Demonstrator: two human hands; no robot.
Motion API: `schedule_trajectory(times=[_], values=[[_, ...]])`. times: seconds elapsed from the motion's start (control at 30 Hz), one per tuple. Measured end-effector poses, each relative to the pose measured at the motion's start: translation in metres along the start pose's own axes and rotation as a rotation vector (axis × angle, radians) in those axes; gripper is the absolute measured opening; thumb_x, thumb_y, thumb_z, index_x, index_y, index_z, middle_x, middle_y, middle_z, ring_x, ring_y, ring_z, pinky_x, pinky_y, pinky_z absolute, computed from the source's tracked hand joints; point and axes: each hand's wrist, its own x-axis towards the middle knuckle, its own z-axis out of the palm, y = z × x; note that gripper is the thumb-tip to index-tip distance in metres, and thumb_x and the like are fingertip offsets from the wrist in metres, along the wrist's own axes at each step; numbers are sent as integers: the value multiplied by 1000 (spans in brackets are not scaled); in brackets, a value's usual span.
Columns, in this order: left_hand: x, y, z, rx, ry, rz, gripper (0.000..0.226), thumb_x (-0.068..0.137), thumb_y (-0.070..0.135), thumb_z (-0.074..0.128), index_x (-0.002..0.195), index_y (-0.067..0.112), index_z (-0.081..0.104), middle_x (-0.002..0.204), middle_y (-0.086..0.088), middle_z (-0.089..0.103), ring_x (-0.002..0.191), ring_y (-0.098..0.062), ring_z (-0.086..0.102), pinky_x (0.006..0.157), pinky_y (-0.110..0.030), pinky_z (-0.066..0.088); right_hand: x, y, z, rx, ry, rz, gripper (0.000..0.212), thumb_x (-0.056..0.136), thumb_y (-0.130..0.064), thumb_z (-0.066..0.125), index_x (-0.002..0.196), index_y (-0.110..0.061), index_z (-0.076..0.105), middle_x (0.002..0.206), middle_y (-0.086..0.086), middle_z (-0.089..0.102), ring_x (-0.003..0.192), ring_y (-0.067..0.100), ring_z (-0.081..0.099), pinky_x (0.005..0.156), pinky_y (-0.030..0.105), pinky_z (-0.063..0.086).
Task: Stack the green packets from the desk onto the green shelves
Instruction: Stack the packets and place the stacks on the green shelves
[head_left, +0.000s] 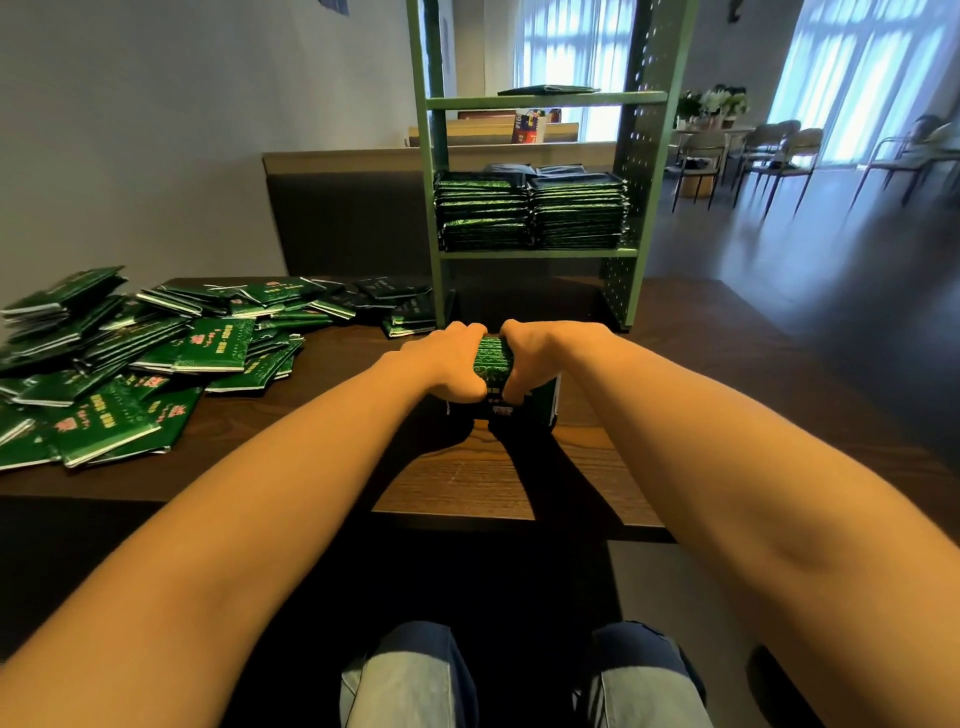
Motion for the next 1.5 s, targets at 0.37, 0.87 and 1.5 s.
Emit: schedule_trajectory(times=[0.37,0.87,1.5], values=[[-8,-10,-2,-640,384,-160,88,82,29,71,152,19,18,138,-14,45,116,-32,51,97,-46,47,-6,8,3,326,223,54,64,75,-41,86,120,-9,54,112,8,61,101,26,61,80,37,53],[-44,43,-39,-1485,199,-28,25,86,35,44,84,16,61,75,-4,63,72,-22,59,74,-34,47,-65,-5,-7,1127,301,-155,13,93,-24,70,101,-14,66,87,3,70,66,8,70,53,18,52],[41,20,-101,-1599,273,-366,77,41,44,66,106,11,41,97,-2,44,97,-22,54,103,-53,43,14,14,-115,1162,-255,13,21,98,-5,54,84,-10,68,76,-4,72,73,7,66,61,13,51]])
